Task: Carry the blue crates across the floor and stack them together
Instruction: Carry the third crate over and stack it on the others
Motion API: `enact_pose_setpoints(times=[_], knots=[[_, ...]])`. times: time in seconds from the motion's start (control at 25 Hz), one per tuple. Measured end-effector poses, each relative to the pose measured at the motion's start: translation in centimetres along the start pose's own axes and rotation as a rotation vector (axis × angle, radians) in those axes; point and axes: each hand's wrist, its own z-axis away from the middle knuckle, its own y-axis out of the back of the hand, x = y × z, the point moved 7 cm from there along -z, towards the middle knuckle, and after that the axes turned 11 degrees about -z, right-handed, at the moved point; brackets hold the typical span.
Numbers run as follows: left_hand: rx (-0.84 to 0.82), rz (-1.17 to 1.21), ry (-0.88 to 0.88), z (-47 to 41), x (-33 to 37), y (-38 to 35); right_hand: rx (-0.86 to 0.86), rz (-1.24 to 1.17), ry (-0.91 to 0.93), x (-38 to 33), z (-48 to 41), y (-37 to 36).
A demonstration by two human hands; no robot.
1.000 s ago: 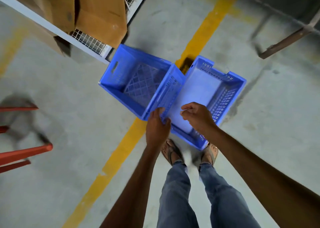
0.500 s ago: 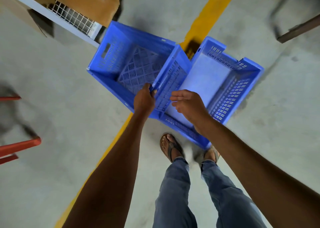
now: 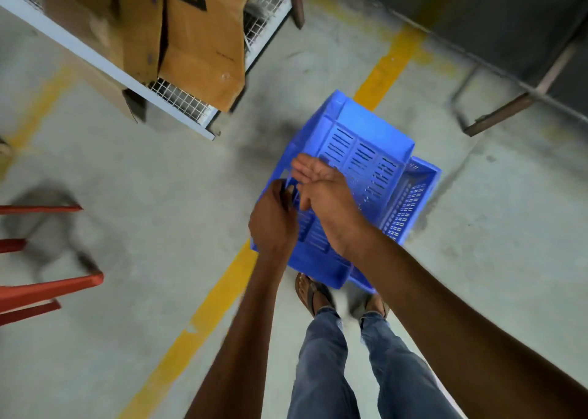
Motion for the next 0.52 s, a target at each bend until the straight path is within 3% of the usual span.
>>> enact_pose_setpoints(times=[0.08,0.16,0.24,0.36,0.52], knots=[[-0.054,-0.017,-0.040,3.1,2.8,0.7,0.124,0.026,0.075,-1.6,2.7,-0.3],[-0.119,-0.049,-0.017,5.6,4.9,1.6,0.377,0.058,0.192,-3.3,6.2,1.0],[-0.081,0.044,-0.006,7.6,6.5,3.6,0.541,0.042,0.264,-4.3,9.5,2.2],[0.009,0.300,-0.077,9.7,8.0,7.1,0.531,0.042,0.285,-5.1,12.4,2.7],[-0.043,0.454,-0.057,11.7,9.2,8.9,0.502,0.106,0.281,-7.4,14.6,3.3]])
